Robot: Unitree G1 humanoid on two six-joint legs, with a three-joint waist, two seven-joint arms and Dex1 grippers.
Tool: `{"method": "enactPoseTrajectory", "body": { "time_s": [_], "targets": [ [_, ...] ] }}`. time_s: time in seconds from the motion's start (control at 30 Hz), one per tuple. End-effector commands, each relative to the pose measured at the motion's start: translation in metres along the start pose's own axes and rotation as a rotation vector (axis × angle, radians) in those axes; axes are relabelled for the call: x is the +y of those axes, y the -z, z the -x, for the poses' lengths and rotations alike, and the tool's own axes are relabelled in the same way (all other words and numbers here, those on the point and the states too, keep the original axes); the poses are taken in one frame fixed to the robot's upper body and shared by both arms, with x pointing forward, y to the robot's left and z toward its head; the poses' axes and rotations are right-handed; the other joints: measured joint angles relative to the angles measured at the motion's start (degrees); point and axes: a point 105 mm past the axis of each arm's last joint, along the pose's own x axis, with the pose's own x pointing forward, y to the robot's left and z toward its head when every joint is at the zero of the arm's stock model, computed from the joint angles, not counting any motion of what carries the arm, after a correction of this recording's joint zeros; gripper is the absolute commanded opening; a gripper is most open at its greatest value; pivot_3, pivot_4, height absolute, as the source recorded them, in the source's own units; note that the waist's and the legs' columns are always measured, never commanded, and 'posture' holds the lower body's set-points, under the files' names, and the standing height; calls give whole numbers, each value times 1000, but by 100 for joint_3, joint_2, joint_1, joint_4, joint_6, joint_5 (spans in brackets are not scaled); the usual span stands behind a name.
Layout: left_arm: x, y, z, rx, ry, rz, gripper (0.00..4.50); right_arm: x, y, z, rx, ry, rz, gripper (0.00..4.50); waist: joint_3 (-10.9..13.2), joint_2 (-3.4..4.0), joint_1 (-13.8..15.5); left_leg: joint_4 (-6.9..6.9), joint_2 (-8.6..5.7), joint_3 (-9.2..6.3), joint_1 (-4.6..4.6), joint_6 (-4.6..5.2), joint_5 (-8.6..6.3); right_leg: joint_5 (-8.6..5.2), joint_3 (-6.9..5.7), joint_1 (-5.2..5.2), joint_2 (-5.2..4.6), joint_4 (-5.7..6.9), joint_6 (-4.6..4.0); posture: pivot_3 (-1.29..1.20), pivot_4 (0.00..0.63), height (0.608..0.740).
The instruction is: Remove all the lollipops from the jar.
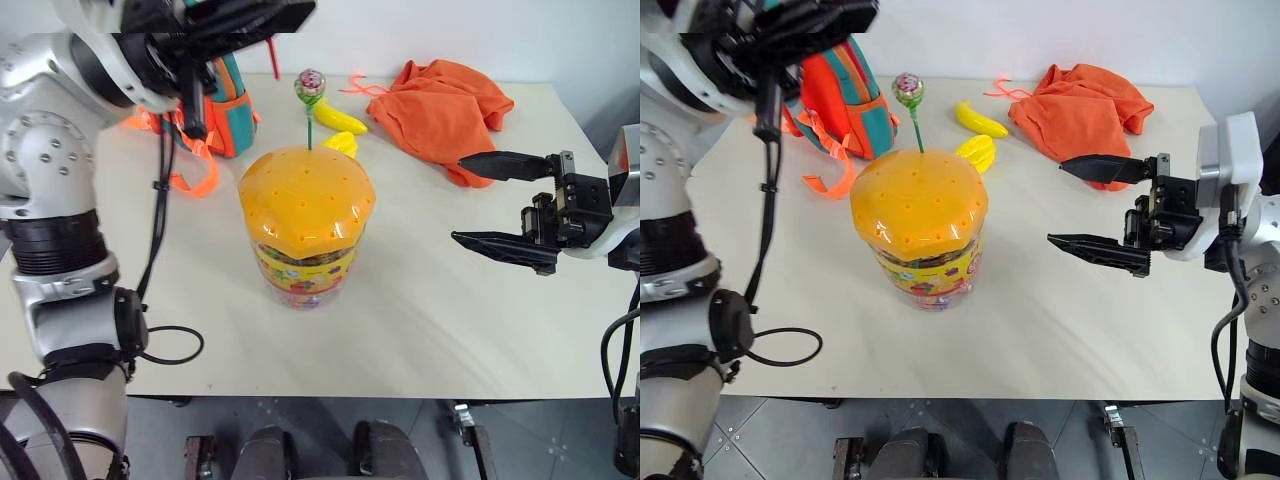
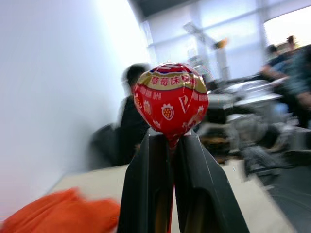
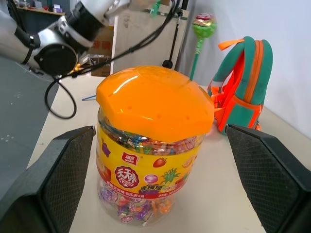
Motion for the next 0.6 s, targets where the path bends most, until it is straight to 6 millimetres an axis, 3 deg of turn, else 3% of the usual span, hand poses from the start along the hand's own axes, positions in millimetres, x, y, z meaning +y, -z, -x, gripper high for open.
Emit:
{"method": "enactPoseTrajectory", "body": {
  "time_s": [0.03, 0.23, 0.37, 0.6],
  "targets": [
    [31, 1, 34, 152, -293, -19, 30, -1, -7, 0, -10, -4, 39, 4500, 0, 0, -6, -2, 0, -1, 0, 0, 0, 0, 0, -1, 0, 0, 0, 0, 150, 740],
    [40, 50, 107, 617, -685, 215, 30, -5, -5, -3, -20, -20, 32, 4500, 0, -1, -3, -7, 0, -2, 1, 0, 0, 0, 1, -3, 1, 1, 0, 0, 150, 740],
    [13, 104, 167, 1001, -847, 424, 30, -8, -2, -7, -21, -35, 30, 4500, 0, 0, 11, -6, -3, -6, 0, 0, 0, 0, 3, -1, 0, 1, 0, 0, 150, 740],
    [-30, 150, 207, 1234, -885, 614, 30, -10, -2, -11, -28, -51, 31, 4500, 7, -15, 30, -4, -2, -8, -8, -1, 0, 0, 11, -5, 2, 2, 0, 0, 150, 740]
  ]
}}
